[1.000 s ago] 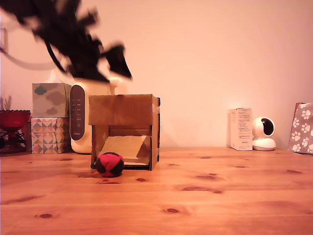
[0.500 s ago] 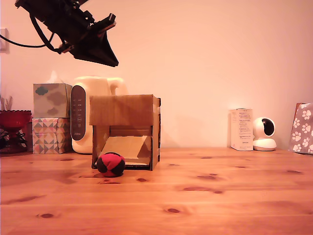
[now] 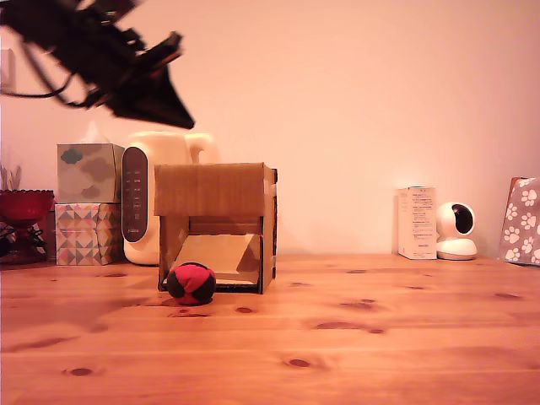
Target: Drop the footbag into the cardboard dice tower
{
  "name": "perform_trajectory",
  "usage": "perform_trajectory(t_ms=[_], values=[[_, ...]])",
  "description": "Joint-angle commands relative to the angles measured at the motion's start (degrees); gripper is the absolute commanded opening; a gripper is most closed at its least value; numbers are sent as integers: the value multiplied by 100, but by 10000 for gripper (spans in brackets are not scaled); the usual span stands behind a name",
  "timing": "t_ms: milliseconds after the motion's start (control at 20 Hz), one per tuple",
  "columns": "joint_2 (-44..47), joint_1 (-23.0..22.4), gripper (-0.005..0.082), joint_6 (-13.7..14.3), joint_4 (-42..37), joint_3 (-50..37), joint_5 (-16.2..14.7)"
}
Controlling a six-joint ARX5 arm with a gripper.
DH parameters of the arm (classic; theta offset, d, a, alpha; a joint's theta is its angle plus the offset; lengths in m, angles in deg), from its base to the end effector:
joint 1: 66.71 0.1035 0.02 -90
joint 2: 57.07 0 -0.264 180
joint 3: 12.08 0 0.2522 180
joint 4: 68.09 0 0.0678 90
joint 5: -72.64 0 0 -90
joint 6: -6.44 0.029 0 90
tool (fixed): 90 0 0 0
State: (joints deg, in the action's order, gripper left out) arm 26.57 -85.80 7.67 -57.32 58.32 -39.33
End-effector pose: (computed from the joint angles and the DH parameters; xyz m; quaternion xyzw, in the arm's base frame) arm 0.3015 -0.1158 0.2696 0.0046 0.2042 -0.3452 0.9160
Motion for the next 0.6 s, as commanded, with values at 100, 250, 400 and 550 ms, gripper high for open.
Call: perform_trajectory(t_ms=[100, 250, 400, 550], values=[[-422, -15, -19, -291, -710, -1032, -9], [-623, -13, -19, -385, -1075, -1709, -7], [-745, -13, -19, -433, -1384, -2275, -7], [-802, -15, -19, -560, -1628, -2750, -7]])
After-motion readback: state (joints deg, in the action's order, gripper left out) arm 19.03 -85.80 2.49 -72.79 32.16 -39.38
